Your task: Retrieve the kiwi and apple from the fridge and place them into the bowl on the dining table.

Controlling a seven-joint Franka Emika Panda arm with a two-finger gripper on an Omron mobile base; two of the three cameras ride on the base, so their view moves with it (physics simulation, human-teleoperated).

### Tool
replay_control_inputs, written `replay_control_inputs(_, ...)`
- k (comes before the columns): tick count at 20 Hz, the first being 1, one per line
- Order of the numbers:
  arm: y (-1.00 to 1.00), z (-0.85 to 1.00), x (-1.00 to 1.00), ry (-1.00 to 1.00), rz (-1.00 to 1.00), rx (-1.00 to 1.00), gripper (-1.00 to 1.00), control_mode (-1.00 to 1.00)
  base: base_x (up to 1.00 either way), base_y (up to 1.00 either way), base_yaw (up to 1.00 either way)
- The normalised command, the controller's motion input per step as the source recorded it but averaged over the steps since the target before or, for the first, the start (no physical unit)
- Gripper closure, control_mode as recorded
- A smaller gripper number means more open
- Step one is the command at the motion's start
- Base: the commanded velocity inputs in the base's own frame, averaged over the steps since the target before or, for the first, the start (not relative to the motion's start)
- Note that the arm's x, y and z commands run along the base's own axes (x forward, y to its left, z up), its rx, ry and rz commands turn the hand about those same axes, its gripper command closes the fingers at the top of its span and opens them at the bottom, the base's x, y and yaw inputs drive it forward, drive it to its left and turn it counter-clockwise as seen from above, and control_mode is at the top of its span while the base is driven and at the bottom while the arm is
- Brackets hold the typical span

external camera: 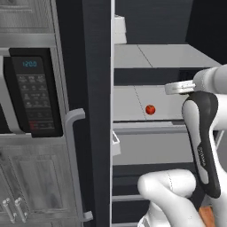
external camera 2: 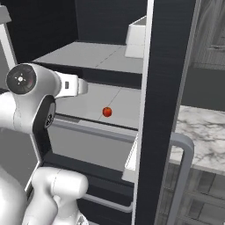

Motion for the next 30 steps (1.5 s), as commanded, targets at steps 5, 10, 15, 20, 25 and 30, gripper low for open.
replay_control_inputs(5, 0.0, 0.0, -0.23, 0.0, 0.0, 0.0, 1.0, 1.0, -0.34, 0.0, 0.0)
replay_control_inputs(10, 0.0, 0.0, 0.0, 0.0, 0.0, 0.0, 1.0, 1.0, -0.68, -0.01, 0.0)
replay_control_inputs(15, 0.0, 0.0, 0.0, 0.0, 0.0, 0.0, 1.0, 1.0, -0.75, 0.0, 0.0)
replay_control_inputs(20, 0.0, 0.0, 0.0, 0.0, 0.0, 0.0, 1.0, 1.0, -0.73, 0.0, 0.0)
replay_control_inputs(25, 0.0, 0.0, 0.0, 0.0, 0.0, 0.0, 1.0, 1.0, -0.73, 0.0, 0.0)
replay_control_inputs(30, 0.0, 0.0, 0.0, 0.0, 0.0, 0.0, 1.0, 1.0, -0.7, 0.0, -0.08)
